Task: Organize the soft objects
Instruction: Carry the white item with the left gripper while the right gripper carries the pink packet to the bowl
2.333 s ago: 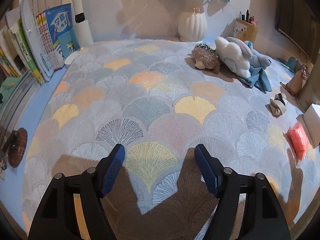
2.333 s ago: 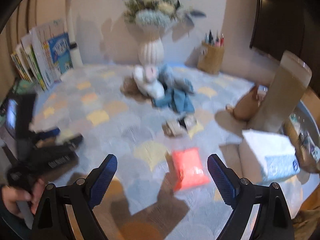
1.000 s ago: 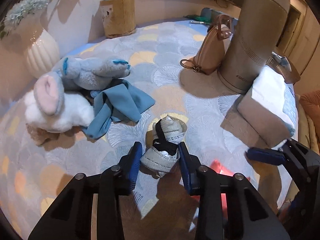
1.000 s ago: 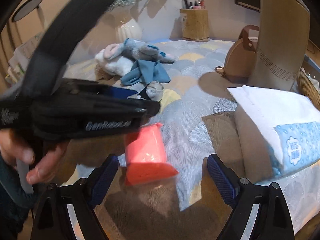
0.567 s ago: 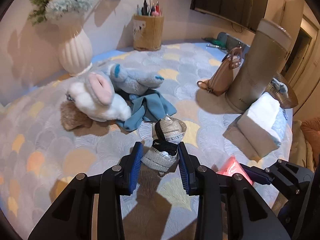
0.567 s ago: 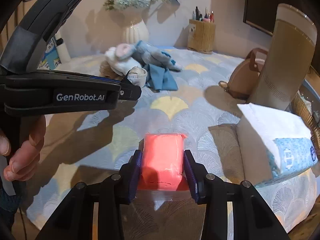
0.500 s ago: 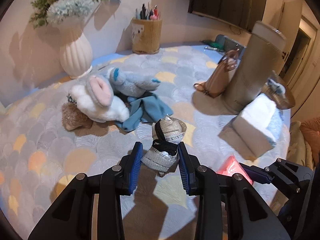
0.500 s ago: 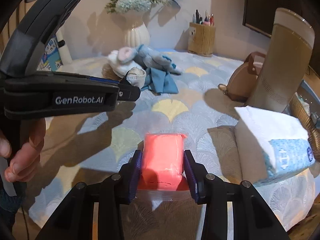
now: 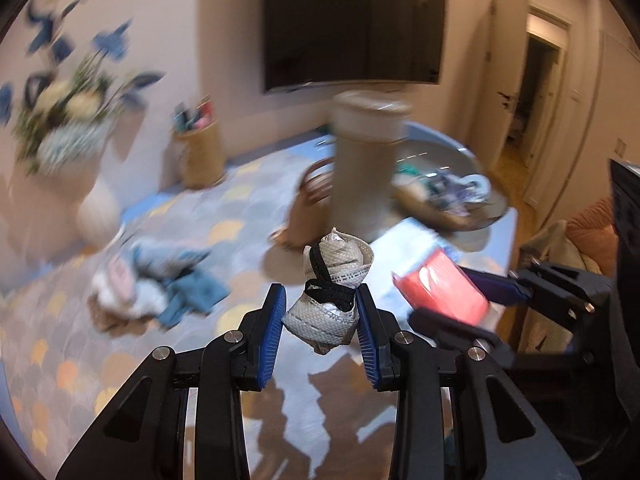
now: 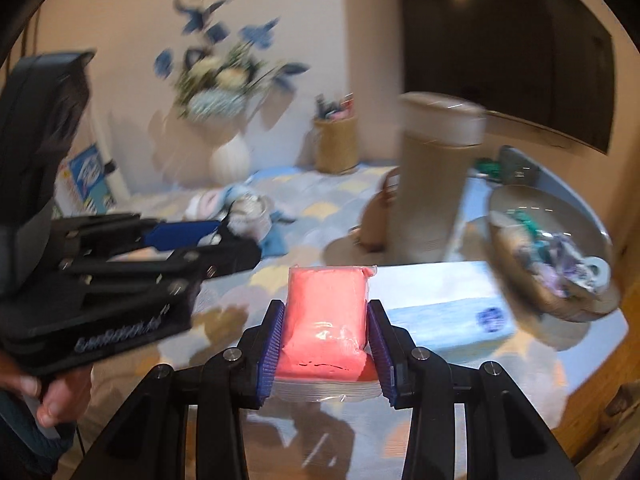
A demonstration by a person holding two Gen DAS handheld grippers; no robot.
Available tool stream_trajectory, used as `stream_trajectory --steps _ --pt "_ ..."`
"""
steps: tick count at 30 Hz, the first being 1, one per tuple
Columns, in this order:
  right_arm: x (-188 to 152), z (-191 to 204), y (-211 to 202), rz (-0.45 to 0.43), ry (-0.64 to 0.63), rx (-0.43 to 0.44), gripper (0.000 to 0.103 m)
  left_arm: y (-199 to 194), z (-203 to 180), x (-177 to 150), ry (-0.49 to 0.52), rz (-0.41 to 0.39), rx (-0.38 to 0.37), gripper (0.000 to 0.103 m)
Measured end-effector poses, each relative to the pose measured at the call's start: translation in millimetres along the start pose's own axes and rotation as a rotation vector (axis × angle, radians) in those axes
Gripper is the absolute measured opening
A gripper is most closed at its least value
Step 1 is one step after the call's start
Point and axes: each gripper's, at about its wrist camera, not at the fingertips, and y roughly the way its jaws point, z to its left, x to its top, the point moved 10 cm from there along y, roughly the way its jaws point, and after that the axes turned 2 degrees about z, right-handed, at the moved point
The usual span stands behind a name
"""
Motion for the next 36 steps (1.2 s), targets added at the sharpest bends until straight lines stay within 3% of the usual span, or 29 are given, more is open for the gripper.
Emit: stream_trajectory --steps 4,7,10,15,18,21,27,36 --pt "5 -46 -15 -0.019 0.077 -0.051 0.040 5 -43 21 0.057 -0.024 -0.040 0.032" --pt "8 -84 -23 -0.028 0.138 -0.085 0.040 19 -71 34 0.131 -0.028 -0.028 0.032" --pt "7 -125 -38 -0.047 0.198 -0.132 0.040 34 -91 48 0.128 -0.015 -0.038 0.032" --pt "18 -202 -55 -0.093 0.292 -0.280 0.040 66 -125 79 0.146 -0.023 0.095 0.032" --pt "24 -245 -60 -0.101 0.328 -0.408 0.040 91 -148 92 0.157 -0.018 0.114 0.032" --pt "29 -271 -59 -0.099 0.362 -0.443 0.040 114 -161 101 0.166 -0.011 0.121 0.032" --pt "36 -291 -48 -0.090 0.388 -0.466 0.040 146 -167 97 0.151 0.020 0.083 0.032" --pt "40 -304 -12 -0.052 0.403 -0.446 0.040 178 -167 102 0.143 0.061 0.094 0.034"
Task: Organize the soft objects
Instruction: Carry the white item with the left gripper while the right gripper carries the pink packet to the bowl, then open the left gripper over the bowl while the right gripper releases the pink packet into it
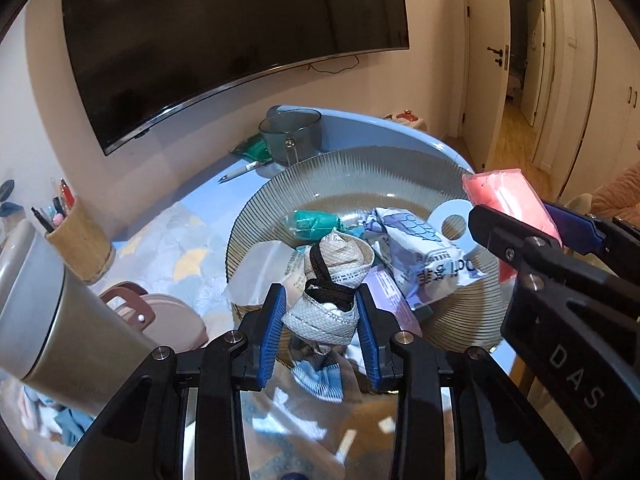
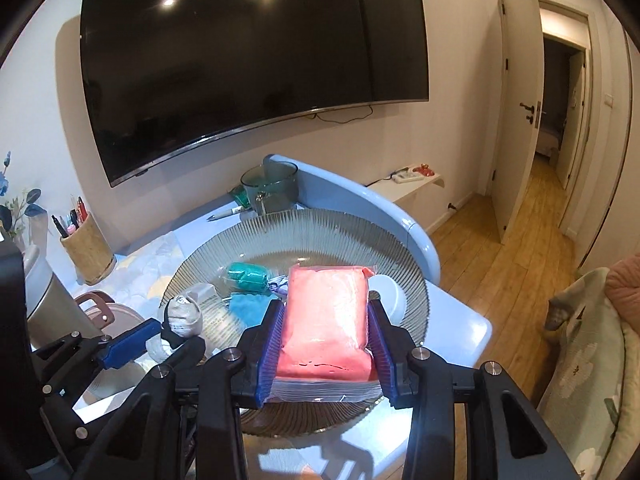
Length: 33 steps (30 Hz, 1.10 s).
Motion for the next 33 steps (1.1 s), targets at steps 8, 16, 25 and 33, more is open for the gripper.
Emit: stream_trajectory --steps 8,16,25,33 --pt "-4 3 17 0.024 -0.028 -0.010 0.040 11 1 0 0.005 0.004 0.020 0.047" --pt "-1 -2 14 0.003 -0.026 -0.021 0.059 6 -1 3 0.033 -0.006 0.024 0.071" --pt "3 -1 -2 -0.023 -0.033 -0.026 0.059 -12 -7 7 0.055 -0.049 0.030 0.071" --pt "3 1 -24 -0.038 -0.026 -0.013 0.059 -39 -4 9 0.029 -0.067 0.020 0.071"
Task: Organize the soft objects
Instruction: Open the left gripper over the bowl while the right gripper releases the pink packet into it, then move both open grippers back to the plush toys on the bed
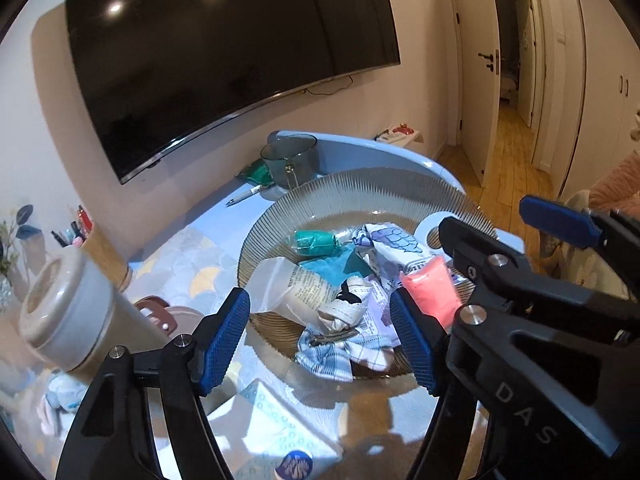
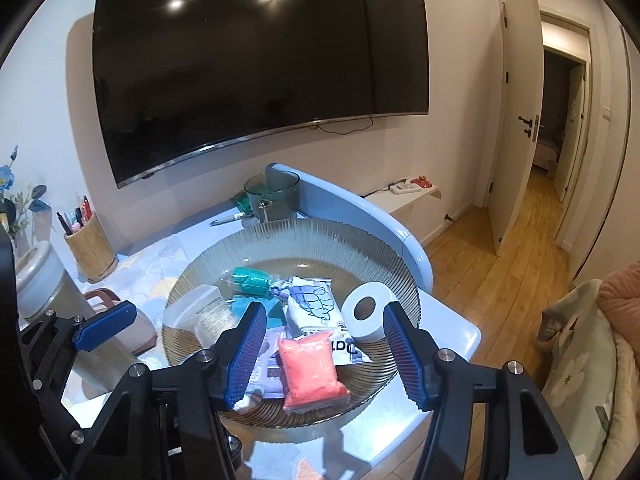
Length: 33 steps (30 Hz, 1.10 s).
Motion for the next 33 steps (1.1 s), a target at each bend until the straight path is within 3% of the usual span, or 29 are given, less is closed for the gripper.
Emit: stream_trajectory --steps 2,17,33 --pt "1 2 -9 -0.005 0.011 0.004 0.059 -12 3 2 -0.034 -0.013 -0.022 0.071" --pt "-9 17 -79 -0.058 0.011 0.028 0.059 -84 -2 -12 -0.007 -0.103 -0.031 0.071" --pt "-16 41 -141 -0.131 -0.016 0.031 0.059 -135 12 -27 -0.054 -0.170 -0.033 0.071"
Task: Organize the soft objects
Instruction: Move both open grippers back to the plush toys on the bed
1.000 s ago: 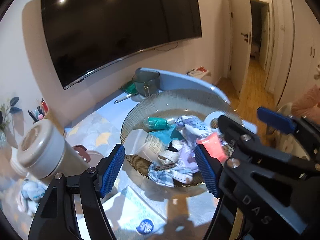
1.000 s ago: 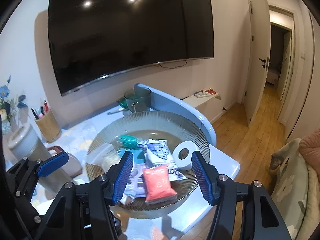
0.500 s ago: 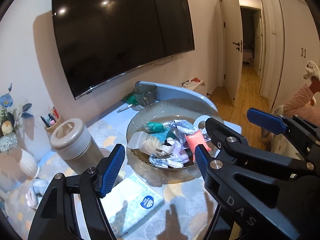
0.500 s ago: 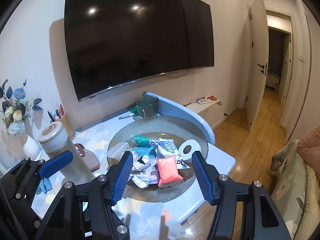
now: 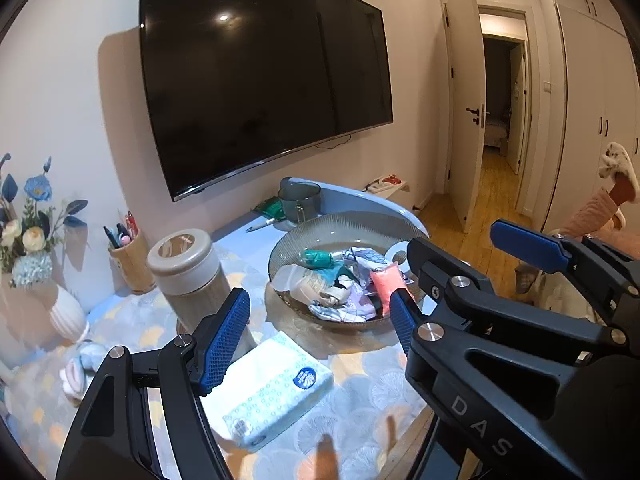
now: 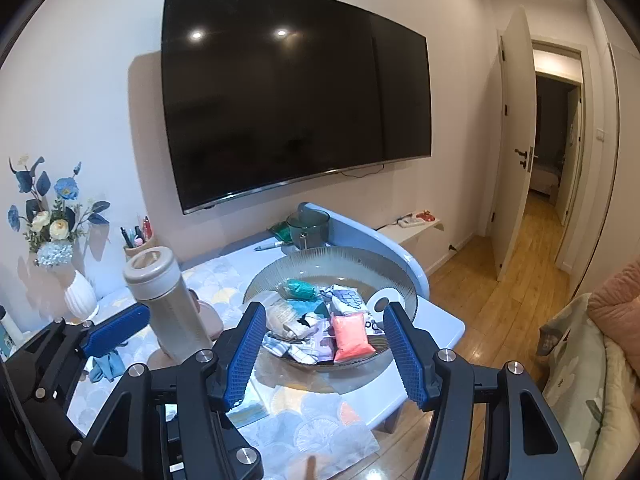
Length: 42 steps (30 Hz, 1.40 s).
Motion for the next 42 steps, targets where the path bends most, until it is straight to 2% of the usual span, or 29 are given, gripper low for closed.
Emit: stream_trajectory --steps 9,13,16,19,21,22,24,27,30,35,38,42 --pt "-10 26 -13 0.006 -0.039 0.043 0.059 -18 22 -20 -0.029 0.010 0.012 0.071" --pt "-19 50 -16 0.041 -0.050 0.137 0.059 -30 33 -29 -0.048 0.015 0.000 0.071" --pt "-25 71 -23 0.050 -0.081 0.191 0.060 -43 46 -38 -0.023 0.012 0.026 0.071" --pt "-33 95 -28 0.069 -0.116 0.245 0.067 -52 71 -50 -0.025 0.009 0.088 0.071" --pt "-42 115 -32 0.097 -0.135 0.320 0.081 -57 99 -65 -0.067 0.030 0.124 0.071" --pt "-47 128 -35 0.110 -0.143 0.369 0.083 -59 110 -71 -0.091 0.041 0.136 0.071" --pt "-58 157 -41 0.121 -0.187 0.441 0.084 -61 141 -88 -0.153 0.065 0.162 0.072" --pt "-76 196 -46 0.130 -0.277 0.488 0.085 -59 187 -121 -0.217 0.117 0.242 0.072" --pt "-98 230 -39 0.170 -0.337 0.539 0.087 -57 238 -165 -0.286 0.187 0.368 0.072" --pt "-142 285 -13 0.245 -0.393 0.643 0.091 -47 306 -229 -0.392 0.294 0.478 0.072" --pt "-176 319 10 0.300 -0.453 0.659 0.091 -38 339 -272 -0.477 0.350 0.509 0.072" --pt "-202 342 32 0.281 -0.516 0.639 0.091 -34 365 -313 -0.573 0.399 0.520 0.072"
